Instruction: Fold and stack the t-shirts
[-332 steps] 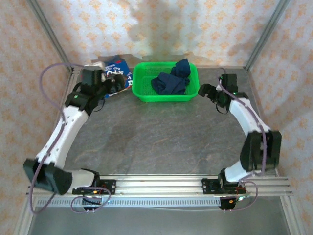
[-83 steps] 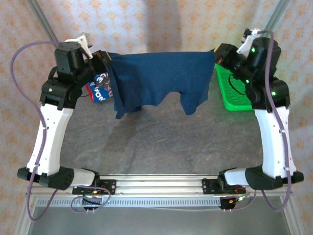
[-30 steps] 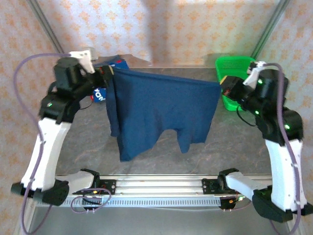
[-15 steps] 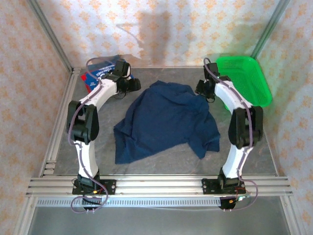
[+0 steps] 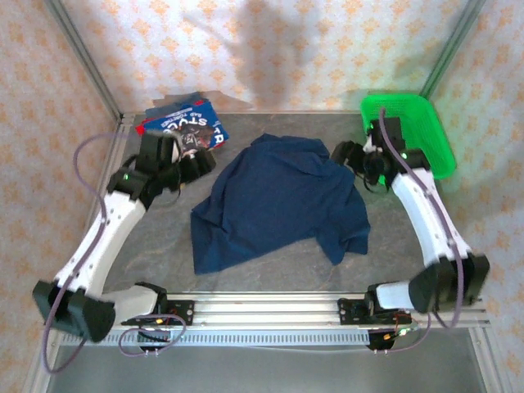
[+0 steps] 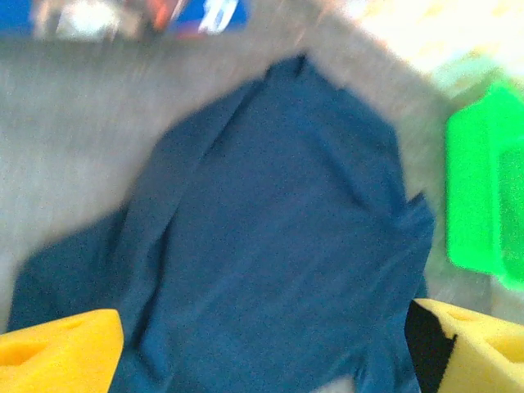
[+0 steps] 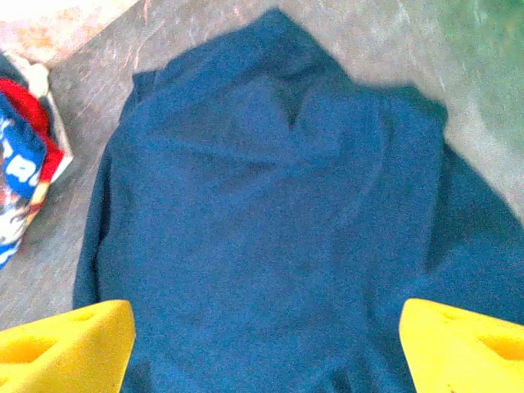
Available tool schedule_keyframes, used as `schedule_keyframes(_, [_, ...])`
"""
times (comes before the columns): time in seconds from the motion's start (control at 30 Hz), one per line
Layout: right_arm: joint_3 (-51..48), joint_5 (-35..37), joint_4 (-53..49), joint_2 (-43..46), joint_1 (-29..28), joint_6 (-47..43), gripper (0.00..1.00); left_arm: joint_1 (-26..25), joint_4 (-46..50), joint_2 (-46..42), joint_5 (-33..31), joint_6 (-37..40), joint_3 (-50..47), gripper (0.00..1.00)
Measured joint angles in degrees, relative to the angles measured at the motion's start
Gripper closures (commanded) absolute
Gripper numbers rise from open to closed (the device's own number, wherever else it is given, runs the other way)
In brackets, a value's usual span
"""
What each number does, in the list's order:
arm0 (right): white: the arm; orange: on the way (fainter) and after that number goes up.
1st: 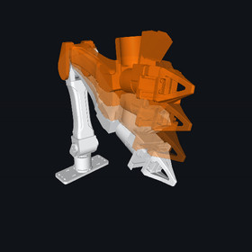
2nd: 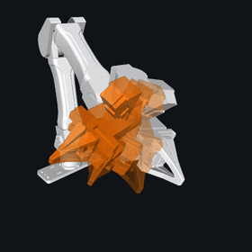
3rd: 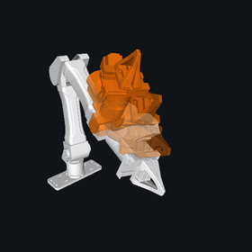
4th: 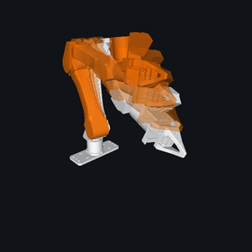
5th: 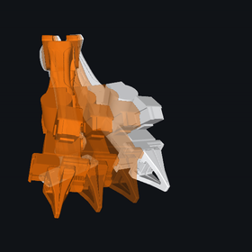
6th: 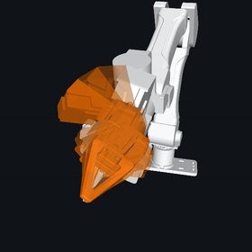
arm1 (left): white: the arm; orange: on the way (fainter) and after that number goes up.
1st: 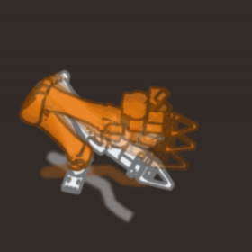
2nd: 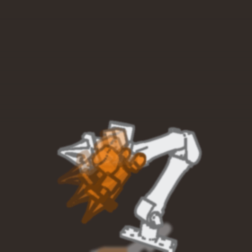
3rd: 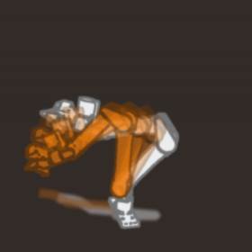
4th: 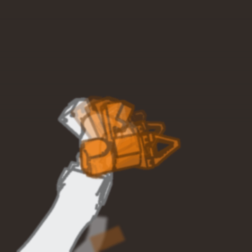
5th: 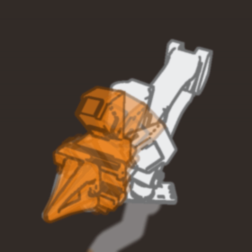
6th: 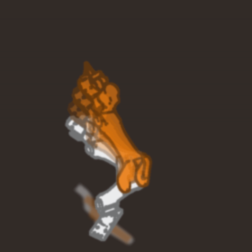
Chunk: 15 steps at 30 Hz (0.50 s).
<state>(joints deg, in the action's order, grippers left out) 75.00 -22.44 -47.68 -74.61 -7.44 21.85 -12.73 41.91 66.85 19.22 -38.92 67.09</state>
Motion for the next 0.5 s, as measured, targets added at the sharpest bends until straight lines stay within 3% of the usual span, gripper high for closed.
schedule_keyframes(0.13, [-9.4,-2.78,-5.01,8.13,0.0,4.52,0.17,-1.05,8.83,-5.4,0.94,-3.56,-12.92,0.19])
schedule_keyframes(0.27, [-16.52,-4.02,-8.68,8.96,0.0,7.61,0.17,-1.62,13.94,-6.1,1.64,-5.01,-22.05,0.27])
schedule_keyframes(0.5, [-22.58,-2.27,-10.47,10.01,0.0,10.05,0.18,-3.52,11.63,-2.78,4.55,-6.58,-29.27,0.42])
